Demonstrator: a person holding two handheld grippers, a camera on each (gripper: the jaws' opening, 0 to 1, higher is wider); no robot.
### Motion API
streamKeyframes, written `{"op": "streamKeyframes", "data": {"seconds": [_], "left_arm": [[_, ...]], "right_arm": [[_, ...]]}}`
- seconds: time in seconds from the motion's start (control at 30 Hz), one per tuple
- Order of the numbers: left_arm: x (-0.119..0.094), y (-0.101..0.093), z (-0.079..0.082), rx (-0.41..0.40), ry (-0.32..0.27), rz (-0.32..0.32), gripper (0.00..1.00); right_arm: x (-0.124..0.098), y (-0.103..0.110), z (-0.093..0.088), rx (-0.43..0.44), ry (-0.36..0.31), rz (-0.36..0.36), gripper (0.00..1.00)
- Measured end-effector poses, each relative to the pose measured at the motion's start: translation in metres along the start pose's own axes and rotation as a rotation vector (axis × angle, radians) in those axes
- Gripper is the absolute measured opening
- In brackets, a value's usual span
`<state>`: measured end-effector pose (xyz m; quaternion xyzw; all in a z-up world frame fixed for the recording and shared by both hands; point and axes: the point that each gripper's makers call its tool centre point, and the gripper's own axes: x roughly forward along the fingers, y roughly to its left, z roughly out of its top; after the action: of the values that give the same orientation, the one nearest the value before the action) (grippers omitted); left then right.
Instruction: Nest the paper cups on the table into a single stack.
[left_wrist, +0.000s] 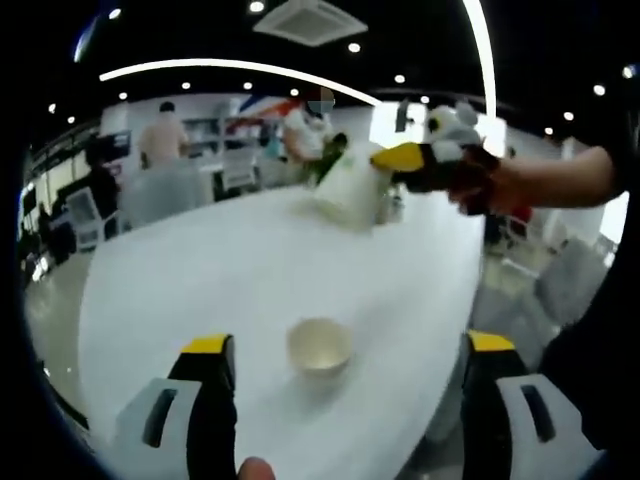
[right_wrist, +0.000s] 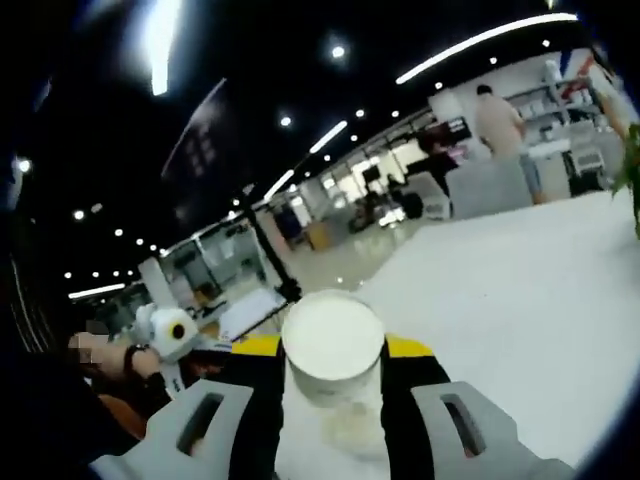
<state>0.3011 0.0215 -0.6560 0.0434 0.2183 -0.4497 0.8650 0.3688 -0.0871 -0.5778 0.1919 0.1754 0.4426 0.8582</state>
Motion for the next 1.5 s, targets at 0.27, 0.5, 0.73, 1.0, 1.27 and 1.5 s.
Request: {"op": "streamKeyframes", "data": {"seconds": [0.27,0.5,0.73,1.0,1.27,1.5], "left_arm": [[-0.007,-0.011,0.032,-0.108,-0.146,-0.058,0.88],[-0.009,-0.022,0.052,-0.124,-0.192,-0.1,0.82],[-0.007,-0.045,0.063,-0.161,-0.233,-0.195,0.76],[-0.005,-0.055,0.07,-0.17,-0.261,-0.242,0.7],[-0.01,-0.052,0.075,-0.172,-0.296,-0.242,0.57],[-0.016,-0.04,0.076,-0.269,-0.341,-0.243,0.44]], "right_arm": [[0.009,0.018,-0.013,0.066,-0.003,0.047,0.34],[0.011,0.032,-0.016,0.138,-0.028,0.089,0.34],[0.011,0.043,-0.015,0.218,-0.076,0.125,0.34],[0.012,0.048,-0.021,0.232,-0.068,0.137,0.34],[0.011,0.046,-0.026,0.263,-0.071,0.134,0.34],[0.012,0.049,-0.029,0.295,-0.077,0.151,0.34]]}}
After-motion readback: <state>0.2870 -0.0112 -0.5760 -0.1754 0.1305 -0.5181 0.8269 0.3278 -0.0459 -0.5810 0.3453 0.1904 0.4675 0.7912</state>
